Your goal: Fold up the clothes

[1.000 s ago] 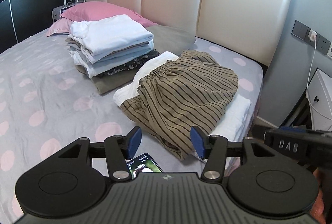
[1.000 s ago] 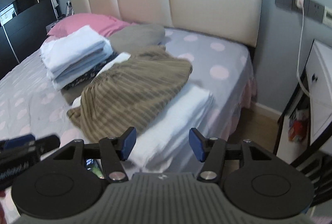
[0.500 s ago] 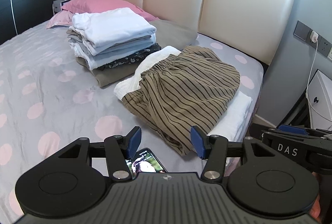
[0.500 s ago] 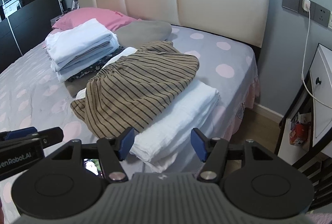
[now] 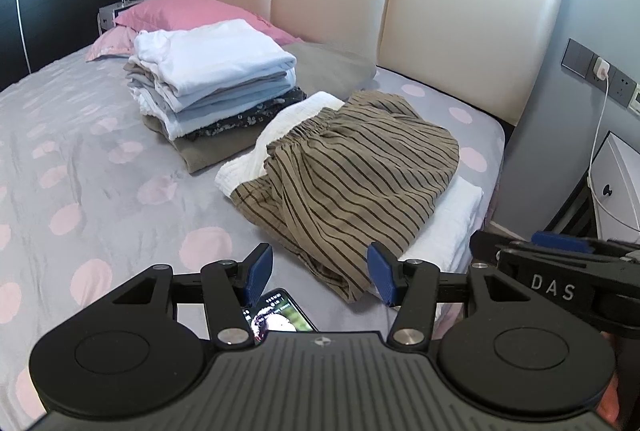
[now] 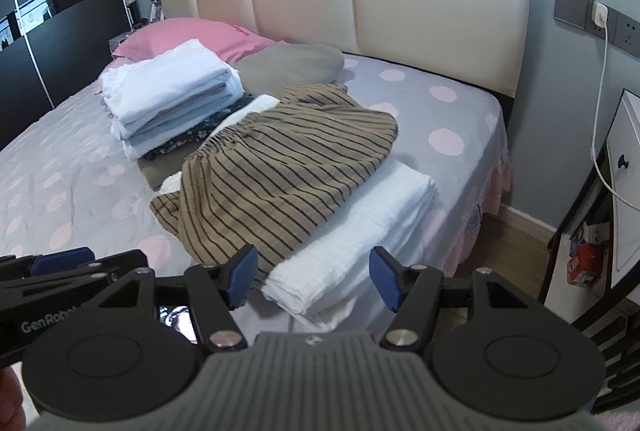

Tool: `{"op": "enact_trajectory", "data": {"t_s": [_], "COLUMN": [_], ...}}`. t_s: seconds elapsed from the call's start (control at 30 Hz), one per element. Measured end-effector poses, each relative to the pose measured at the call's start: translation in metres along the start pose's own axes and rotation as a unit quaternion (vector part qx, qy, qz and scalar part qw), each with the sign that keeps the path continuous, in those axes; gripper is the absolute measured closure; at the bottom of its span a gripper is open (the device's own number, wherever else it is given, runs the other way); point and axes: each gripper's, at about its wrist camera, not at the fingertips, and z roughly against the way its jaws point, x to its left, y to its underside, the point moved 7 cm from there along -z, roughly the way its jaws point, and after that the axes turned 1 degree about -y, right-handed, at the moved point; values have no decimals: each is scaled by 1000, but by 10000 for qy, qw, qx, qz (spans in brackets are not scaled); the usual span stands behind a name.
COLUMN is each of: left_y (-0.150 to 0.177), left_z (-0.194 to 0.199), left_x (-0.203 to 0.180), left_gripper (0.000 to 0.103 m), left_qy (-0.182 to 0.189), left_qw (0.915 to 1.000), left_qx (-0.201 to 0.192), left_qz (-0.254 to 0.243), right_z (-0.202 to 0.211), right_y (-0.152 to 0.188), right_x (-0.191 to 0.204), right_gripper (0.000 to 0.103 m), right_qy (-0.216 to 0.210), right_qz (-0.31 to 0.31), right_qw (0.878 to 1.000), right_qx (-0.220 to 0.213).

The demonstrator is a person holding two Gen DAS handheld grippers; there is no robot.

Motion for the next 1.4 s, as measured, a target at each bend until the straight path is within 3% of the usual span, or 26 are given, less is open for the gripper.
{"op": "enact_trajectory", "data": {"t_s": [0.17,0.47,1.4], "left_y": [-4,-9,-12], "left_z": [3,8,8], "left_x": [3,2,-1], "left_gripper": [53,53,53], "left_qy": [-56,-52,44], "left_qw": [9999,9995,9994], "left_qx": [-147,-311,-328], "left_qz": [10,-42,-60], "right_z": [8,14,14], "right_y": [-7,-11,-12], "right_x": [7,11,12], "right_gripper": [37,36,36], "right_qy": [-6,-16,-131], "right_qz": [147,249,210], "right_qw": [9993,9984,9984], "right_qx": [-340,-510,-516]}}
